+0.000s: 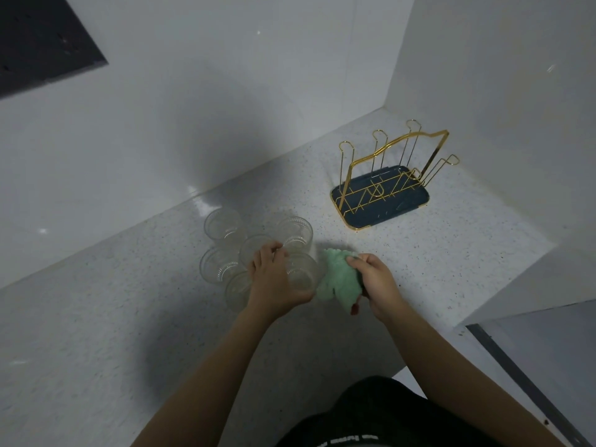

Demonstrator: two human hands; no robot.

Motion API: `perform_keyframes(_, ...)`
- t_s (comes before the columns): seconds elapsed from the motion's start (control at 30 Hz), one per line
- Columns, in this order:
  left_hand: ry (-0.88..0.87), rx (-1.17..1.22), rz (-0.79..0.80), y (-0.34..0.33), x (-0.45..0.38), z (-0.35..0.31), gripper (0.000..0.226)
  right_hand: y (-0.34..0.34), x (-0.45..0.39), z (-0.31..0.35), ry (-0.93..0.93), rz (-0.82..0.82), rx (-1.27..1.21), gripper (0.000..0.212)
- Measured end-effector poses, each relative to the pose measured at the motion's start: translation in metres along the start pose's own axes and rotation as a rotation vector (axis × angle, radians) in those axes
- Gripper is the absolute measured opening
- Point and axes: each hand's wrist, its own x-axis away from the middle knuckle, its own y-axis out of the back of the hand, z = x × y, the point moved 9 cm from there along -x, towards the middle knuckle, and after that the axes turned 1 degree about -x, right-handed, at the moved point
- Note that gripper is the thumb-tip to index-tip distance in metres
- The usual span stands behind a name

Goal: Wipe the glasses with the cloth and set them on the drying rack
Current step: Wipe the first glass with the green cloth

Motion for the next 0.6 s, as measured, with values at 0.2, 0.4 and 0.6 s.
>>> perform_keyframes(0.2,-0.02,0.389,-0.012,0.029,0.011,-0.015,0.081,-0.004,0.035,0.029,0.089,0.119,-0.211,0.016)
perform_keyframes(0.4,0.118,0.906,0.04,0.041,0.029,-0.018,0.081,-0.024,0.072,0.048,0.201,0.231,-0.337,0.003)
perform_keyframes(0.6,0.174,1.385,0.013,0.035,0.053,-0.036,0.073,-0.058,0.111,0.048,0.277,0.382,-0.462,0.028)
